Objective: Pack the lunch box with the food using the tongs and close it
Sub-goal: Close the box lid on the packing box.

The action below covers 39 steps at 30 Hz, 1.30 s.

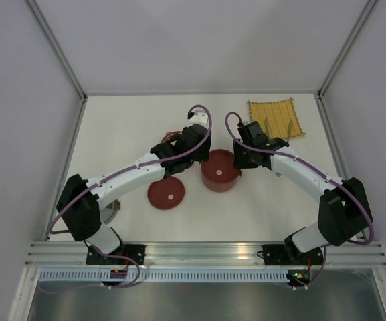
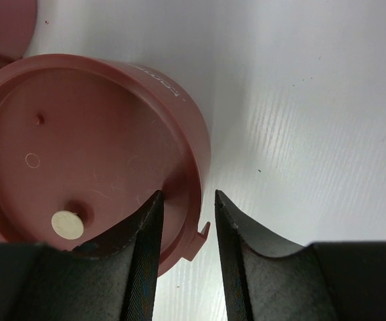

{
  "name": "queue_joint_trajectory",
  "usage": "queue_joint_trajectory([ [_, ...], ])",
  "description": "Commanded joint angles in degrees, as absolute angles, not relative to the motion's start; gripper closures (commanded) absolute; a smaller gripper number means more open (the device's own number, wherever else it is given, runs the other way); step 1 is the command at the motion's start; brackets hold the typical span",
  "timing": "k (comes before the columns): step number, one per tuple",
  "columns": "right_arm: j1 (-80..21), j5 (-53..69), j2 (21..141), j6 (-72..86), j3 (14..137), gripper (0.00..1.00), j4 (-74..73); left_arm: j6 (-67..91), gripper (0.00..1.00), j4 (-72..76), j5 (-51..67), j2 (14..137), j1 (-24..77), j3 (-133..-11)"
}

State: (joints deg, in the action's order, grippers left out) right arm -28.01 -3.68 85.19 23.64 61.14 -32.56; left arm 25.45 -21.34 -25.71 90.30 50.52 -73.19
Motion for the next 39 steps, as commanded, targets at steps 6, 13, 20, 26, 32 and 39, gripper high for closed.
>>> queue_joint_trajectory([
  [6,-28.21,-5.89,87.71,22.24,61.70,0.57,-36.92,23.82,0.48,-21.35,-23.20,96.32,50.27,-74.62],
  [13,-28.21,-6.77,87.54,22.85,61.26,0.57,-36.91,23.90,0.48,-25.92,-24.52,104.41,50.19,-74.62],
  [20,-28.21,-6.85,88.77,21.80,61.35,0.56,-36.91,26.01,0.46,-27.50,-22.41,107.04,50.10,-74.88],
  [26,-28.13,-7.03,88.51,20.92,62.31,0.55,-37.88,33.48,0.48,-29.80,-16.88,106.70,48.17,-69.27],
  [32,-28.21,-5.63,89.56,21.97,59.86,0.55,-37.53,34.37,0.52,-28.83,-18.72,104.59,48.25,-60.65],
  [39,-28.47,-4.21,88.25,23.38,56.78,0.57,-37.96,31.64,0.53,-28.30,-21.44,103.45,49.22,-58.80],
])
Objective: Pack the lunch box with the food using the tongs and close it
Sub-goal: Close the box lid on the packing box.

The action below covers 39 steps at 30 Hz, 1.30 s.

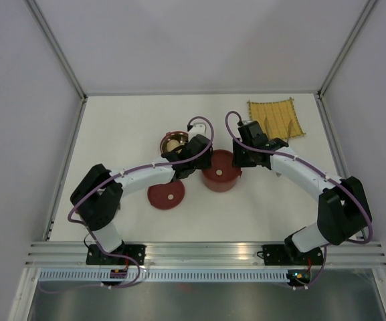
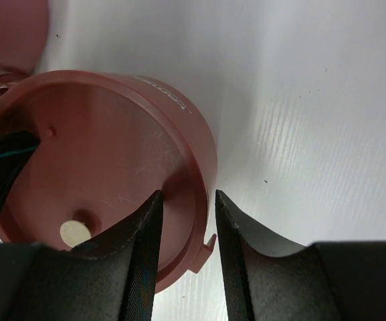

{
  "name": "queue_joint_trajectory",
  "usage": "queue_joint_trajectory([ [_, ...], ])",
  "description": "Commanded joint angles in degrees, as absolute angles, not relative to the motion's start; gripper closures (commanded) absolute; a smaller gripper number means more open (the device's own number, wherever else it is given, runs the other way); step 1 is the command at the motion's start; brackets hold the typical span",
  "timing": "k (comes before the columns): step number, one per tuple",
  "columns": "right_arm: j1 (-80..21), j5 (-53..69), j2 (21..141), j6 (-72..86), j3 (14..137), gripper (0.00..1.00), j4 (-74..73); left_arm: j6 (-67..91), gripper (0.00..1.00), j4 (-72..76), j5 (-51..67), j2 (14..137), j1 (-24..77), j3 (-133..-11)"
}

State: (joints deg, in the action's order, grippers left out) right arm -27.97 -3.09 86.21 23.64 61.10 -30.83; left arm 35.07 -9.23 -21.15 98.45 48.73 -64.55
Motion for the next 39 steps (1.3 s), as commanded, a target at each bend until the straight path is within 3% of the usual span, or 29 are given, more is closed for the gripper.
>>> queue_joint_trajectory([
  [1,-28.74,-4.91,87.11,23.29,56.69,0.57,-38.84,31.03,0.53,-28.39,-21.88,103.36,49.22,-58.97],
  [11,-32.34,-9.40,78.84,21.71,55.90,0.54,-42.80,30.06,0.54,-28.83,-21.53,102.49,49.39,-58.28],
  [28,-40.78,-6.68,87.80,28.65,52.12,0.56,-34.81,34.54,0.57,-31.11,-19.34,99.75,56.42,-55.90],
  [33,-40.52,-12.39,90.08,29.01,52.90,0.56,-38.05,37.17,0.57,-32.43,-19.86,102.48,56.34,-56.25],
  [39,-36.75,-7.83,91.75,26.72,54.22,0.56,-35.78,37.88,0.58,-32.78,-18.90,103.54,55.46,-55.99],
])
